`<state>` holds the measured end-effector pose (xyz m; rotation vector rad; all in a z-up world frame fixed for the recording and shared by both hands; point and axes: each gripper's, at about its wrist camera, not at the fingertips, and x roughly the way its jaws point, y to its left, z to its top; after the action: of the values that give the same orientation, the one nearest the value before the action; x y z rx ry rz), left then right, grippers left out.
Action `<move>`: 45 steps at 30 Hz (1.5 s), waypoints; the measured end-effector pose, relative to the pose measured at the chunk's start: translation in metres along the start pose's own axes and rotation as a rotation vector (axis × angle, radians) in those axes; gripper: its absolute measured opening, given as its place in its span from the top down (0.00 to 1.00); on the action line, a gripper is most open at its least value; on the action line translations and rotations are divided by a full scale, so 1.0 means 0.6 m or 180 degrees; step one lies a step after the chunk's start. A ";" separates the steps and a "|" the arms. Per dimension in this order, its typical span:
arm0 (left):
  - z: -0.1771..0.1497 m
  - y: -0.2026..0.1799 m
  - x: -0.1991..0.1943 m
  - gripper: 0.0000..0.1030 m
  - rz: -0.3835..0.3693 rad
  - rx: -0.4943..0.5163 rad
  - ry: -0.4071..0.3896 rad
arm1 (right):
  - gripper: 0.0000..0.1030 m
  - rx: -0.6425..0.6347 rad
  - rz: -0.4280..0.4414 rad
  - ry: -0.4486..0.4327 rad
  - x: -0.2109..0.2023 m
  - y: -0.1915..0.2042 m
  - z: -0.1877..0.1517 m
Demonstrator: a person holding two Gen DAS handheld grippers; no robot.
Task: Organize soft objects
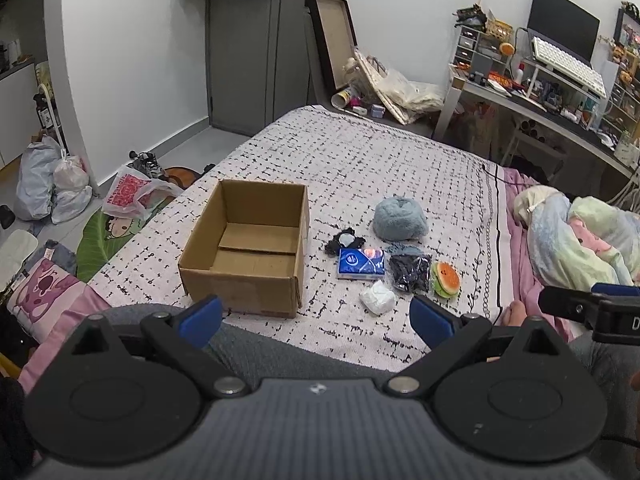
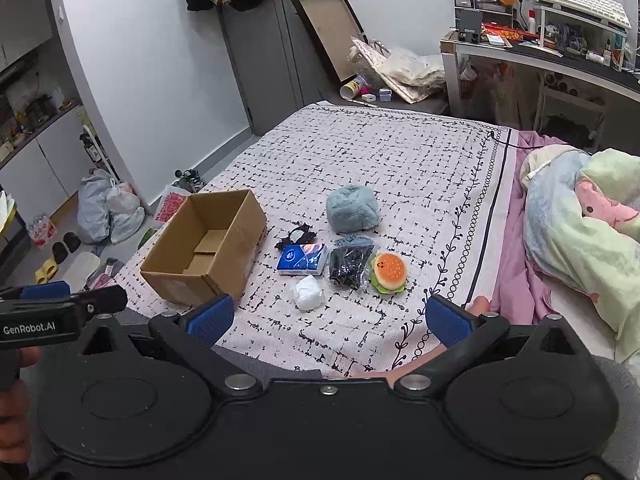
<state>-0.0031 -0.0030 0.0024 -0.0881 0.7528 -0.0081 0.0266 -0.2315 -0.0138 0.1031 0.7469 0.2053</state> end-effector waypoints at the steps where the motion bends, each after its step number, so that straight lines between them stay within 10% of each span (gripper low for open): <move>1: 0.000 0.001 0.000 0.04 0.0002 -0.0014 -0.0014 | 0.00 0.0004 0.0000 0.0001 0.000 0.000 0.000; 45: 0.065 -0.083 0.146 0.05 0.0032 -0.0169 0.0166 | 0.00 0.0326 0.0474 0.0061 0.132 -0.141 0.101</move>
<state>0.0885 -0.0530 -0.0249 -0.1351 0.8056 0.0193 0.1373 -0.2976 -0.0362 0.2549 0.7696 0.3102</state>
